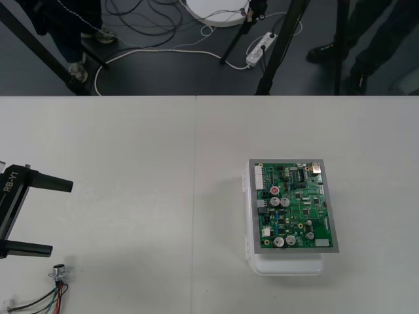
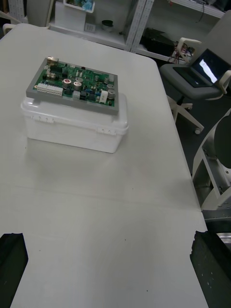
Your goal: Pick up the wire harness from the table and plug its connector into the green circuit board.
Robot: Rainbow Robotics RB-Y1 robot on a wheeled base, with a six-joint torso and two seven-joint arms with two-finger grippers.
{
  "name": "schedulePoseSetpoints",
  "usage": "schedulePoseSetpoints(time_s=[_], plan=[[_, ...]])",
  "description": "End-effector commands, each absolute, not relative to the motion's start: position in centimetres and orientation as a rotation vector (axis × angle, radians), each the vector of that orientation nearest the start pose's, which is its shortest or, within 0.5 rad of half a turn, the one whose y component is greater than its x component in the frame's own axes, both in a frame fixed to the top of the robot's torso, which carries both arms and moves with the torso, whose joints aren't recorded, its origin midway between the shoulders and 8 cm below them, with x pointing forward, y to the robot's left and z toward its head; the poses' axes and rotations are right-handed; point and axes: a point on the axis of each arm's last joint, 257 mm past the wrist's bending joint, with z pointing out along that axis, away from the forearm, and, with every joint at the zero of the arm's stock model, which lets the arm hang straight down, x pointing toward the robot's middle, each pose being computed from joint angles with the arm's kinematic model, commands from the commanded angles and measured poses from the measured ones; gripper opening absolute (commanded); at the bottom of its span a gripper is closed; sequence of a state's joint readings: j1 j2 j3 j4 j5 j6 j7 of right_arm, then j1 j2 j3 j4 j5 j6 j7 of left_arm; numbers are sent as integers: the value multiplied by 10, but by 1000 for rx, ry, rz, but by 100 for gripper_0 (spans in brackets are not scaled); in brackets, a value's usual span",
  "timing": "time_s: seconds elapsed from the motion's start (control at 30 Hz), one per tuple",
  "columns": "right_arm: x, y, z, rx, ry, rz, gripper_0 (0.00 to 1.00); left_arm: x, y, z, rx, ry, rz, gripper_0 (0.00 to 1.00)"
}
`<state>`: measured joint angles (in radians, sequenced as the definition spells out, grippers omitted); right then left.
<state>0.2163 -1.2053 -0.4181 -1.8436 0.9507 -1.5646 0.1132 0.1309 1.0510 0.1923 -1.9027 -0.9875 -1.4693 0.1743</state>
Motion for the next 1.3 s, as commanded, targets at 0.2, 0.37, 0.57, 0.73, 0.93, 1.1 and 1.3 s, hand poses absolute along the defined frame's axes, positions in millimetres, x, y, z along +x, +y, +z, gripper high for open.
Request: schedulePoseSetpoints(time_s=[0.2, 0.37, 0.57, 0.73, 0.93, 1.1, 1.3], plan=[[271, -296, -98, -1799, 1372, 559, 100, 271, 231, -127, 1645, 1458, -783, 100], [271, -296, -98, -1799, 1372, 559, 100, 271, 231, -127, 1645, 1458, -783, 100], [271, -296, -98, -1799, 1372, 559, 100, 271, 231, -127, 1645, 1458, -783, 100], [271, -296, -98, -1799, 1372, 559, 100, 271, 231, -127, 1645, 1458, -783, 100], [271, -296, -98, -1799, 1372, 559, 100, 271, 231, -127, 1645, 1458, -783, 100], [271, -296, -98, -1799, 1372, 559, 100, 271, 231, -127, 1645, 1458, -783, 100], [271, -296, -98, -1799, 1372, 559, 100, 271, 231, -127, 1645, 1458, -783, 100]])
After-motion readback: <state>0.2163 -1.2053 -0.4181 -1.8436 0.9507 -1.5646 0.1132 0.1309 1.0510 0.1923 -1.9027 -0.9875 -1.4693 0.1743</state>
